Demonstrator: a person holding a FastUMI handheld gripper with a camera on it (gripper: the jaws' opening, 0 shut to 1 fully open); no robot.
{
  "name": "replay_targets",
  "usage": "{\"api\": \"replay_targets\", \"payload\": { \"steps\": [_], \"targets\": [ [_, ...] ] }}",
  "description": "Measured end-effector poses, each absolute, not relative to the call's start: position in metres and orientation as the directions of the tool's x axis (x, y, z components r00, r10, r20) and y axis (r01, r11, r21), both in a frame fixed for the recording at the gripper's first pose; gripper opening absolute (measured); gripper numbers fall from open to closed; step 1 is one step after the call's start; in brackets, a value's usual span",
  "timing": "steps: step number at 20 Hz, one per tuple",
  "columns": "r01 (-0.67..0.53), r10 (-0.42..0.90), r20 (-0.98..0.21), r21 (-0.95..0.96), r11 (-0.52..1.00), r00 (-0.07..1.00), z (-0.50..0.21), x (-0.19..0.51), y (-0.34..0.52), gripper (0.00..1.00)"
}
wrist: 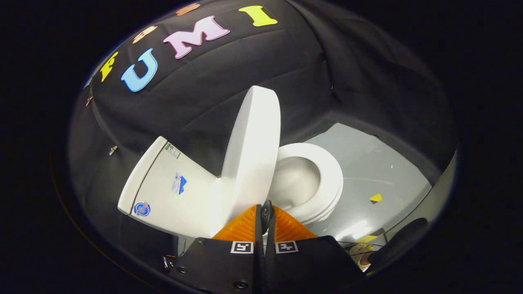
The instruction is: Open the toilet lid.
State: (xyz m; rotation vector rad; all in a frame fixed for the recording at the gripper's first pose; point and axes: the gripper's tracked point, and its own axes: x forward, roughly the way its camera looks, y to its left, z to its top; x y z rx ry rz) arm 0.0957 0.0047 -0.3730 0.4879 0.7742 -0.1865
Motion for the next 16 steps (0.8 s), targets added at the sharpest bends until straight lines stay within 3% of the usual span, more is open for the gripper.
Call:
{"api": "replay_targets", "payload": {
  "steps": [8, 16],
  "targets": [
    [0.216, -0.031, -0.654, 0.205, 0.955, 0.756, -0.326, 0.107, 0.067, 0.05],
    [0.012, 0.055, -0.574, 0.113, 0.994, 0.817, -0.294, 0.118, 0.156, 0.05]
  ]
}}
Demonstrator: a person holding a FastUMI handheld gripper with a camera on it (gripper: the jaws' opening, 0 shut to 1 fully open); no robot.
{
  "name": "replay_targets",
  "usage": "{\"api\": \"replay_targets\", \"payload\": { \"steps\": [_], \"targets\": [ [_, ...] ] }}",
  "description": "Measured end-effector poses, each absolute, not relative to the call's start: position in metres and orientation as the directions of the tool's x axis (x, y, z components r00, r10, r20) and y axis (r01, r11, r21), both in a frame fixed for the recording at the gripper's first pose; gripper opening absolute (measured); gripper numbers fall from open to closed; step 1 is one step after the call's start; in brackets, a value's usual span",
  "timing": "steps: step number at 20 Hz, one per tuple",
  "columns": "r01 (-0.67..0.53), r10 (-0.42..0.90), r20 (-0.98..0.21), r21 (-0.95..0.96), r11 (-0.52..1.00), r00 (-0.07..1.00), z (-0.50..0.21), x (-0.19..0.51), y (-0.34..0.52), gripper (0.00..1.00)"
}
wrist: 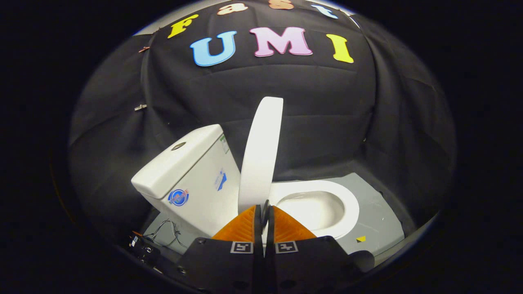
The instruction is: Open the toilet lid.
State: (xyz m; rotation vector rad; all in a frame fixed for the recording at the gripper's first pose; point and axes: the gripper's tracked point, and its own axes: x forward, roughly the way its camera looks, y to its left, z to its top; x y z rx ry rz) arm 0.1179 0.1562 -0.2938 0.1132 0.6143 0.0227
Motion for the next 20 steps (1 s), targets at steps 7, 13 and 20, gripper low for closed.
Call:
{"api": "replay_targets", "payload": {
  "steps": [7, 13, 20],
  "targets": [
    [-0.105, 0.106, -0.557, 0.034, 0.994, 0.824, -0.289, 0.126, 0.217, 0.05],
    [-0.184, 0.148, -0.564, -0.007, 0.983, 0.813, -0.295, 0.128, 0.257, 0.05],
    [-0.222, 0.187, -0.563, 0.006, 0.975, 0.805, -0.297, 0.129, 0.275, 0.06]
  ]
}}
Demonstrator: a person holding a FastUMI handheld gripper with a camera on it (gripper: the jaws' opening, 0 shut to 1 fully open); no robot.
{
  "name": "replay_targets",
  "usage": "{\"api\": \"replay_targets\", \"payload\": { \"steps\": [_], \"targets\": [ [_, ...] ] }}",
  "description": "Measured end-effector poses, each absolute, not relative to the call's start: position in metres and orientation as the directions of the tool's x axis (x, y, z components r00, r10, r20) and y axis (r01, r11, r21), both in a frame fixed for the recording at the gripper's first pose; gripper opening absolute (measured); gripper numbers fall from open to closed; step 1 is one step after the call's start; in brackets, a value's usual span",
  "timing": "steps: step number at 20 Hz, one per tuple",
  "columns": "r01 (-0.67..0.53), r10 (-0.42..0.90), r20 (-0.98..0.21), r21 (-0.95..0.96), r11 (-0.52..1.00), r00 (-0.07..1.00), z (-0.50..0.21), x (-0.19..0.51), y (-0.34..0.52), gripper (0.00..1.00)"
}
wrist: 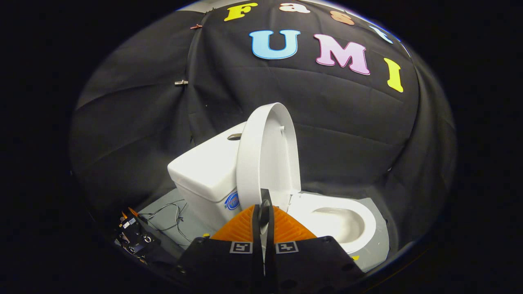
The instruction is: Open the toilet lid.
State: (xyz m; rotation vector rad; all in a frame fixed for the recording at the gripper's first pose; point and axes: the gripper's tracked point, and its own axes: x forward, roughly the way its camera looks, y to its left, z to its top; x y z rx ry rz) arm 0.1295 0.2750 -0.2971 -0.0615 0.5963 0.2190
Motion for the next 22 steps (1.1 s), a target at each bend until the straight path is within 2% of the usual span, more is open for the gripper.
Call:
{"api": "replay_targets", "payload": {
  "steps": [1, 4, 8, 15, 22],
  "targets": [
    [-0.229, 0.197, -0.568, 0.015, 0.973, 0.799, -0.297, 0.128, 0.279, 0.06],
    [-0.262, 0.259, -0.563, 0.078, 0.962, 0.785, -0.3, 0.127, 0.284, 0.23],
    [-0.255, 0.264, -0.535, 0.092, 0.962, 0.802, -0.283, 0.125, 0.276, 0.98],
    [-0.241, 0.245, -0.375, 0.058, 0.969, 0.894, -0.2, 0.12, 0.242, 0.99],
    [-0.16, 0.161, -0.163, 0.019, 0.987, 0.973, -0.1, 0.097, 0.172, 0.98]
  ]
}}
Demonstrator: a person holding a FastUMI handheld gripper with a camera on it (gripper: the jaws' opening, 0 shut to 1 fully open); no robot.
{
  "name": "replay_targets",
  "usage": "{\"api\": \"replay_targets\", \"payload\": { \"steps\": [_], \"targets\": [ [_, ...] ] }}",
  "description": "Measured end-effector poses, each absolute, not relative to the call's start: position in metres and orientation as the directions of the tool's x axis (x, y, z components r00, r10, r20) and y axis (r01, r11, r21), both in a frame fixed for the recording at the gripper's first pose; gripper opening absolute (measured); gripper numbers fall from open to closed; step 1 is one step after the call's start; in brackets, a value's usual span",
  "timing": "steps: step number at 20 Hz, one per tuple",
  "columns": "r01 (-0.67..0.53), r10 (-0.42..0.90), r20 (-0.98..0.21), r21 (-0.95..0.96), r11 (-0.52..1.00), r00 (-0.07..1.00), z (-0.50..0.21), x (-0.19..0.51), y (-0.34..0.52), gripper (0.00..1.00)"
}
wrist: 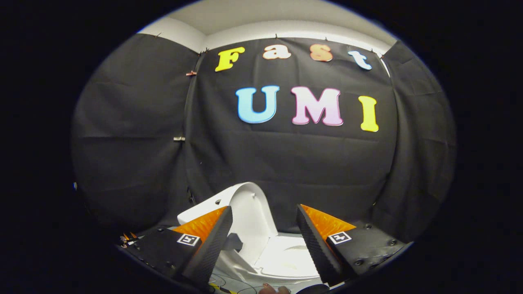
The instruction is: Open the toilet lid.
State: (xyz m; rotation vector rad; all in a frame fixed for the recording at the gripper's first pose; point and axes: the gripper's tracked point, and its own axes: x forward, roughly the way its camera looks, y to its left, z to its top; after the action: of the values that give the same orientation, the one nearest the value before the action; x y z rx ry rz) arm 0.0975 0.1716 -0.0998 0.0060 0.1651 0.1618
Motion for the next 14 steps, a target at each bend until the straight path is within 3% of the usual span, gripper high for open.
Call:
{"api": "replay_targets", "payload": {
  "steps": [14],
  "targets": [
    [0.005, -0.005, 0.02, 0.003, 1.0, 1.0, 0.006, 0.024, 0.056, 0.97]
  ]
}}
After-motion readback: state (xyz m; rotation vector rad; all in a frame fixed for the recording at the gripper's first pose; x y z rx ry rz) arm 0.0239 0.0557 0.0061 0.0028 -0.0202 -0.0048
